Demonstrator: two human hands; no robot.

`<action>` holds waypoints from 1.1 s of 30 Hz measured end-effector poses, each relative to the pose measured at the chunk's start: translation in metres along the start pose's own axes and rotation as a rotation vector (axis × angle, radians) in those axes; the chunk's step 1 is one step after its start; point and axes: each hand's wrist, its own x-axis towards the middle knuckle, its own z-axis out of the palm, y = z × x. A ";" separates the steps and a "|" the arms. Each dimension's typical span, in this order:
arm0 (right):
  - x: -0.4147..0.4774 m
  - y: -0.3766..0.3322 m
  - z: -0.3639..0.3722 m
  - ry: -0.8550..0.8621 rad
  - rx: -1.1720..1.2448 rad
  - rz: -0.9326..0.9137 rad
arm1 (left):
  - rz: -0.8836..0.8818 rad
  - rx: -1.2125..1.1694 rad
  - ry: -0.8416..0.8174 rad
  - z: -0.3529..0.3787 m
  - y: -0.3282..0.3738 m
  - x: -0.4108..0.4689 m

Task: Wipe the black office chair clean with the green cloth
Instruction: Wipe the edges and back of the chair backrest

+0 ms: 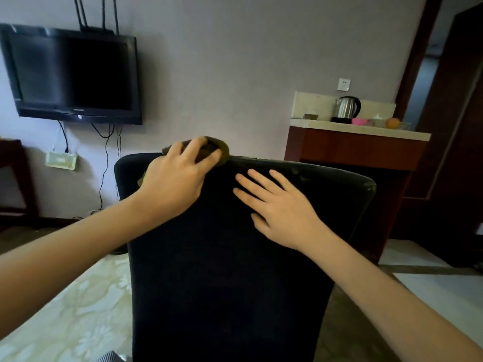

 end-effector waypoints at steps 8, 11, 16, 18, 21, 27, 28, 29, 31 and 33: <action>0.030 -0.028 -0.007 -0.145 0.049 -0.031 | -0.226 0.009 0.000 0.010 -0.026 -0.012; 0.045 -0.039 -0.007 -0.170 0.035 -0.058 | -0.433 -0.131 -0.013 0.012 -0.034 -0.013; 0.067 -0.055 -0.003 -0.210 -0.017 -0.146 | -0.524 -0.365 -0.030 0.005 -0.028 -0.022; 0.070 -0.057 -0.002 -0.191 -0.012 -0.145 | -0.435 -0.380 -0.026 0.005 -0.022 -0.024; 0.065 -0.053 0.000 -0.088 0.019 -0.143 | -0.395 -0.263 -0.041 0.014 -0.034 -0.024; 0.042 -0.038 -0.005 0.152 0.033 -0.073 | -0.576 -0.166 -0.116 0.031 -0.078 -0.016; 0.039 -0.034 -0.009 0.195 0.025 -0.041 | -0.600 -0.173 -0.125 0.033 -0.084 -0.014; 0.035 -0.031 -0.011 0.215 0.008 0.000 | -0.612 -0.194 -0.130 0.035 -0.089 -0.013; 0.030 -0.025 -0.015 0.198 -0.014 0.060 | -0.635 -0.280 -0.133 0.040 -0.100 -0.013; 0.029 -0.024 -0.015 0.143 -0.016 0.057 | -0.681 -0.394 -0.132 0.042 -0.107 -0.013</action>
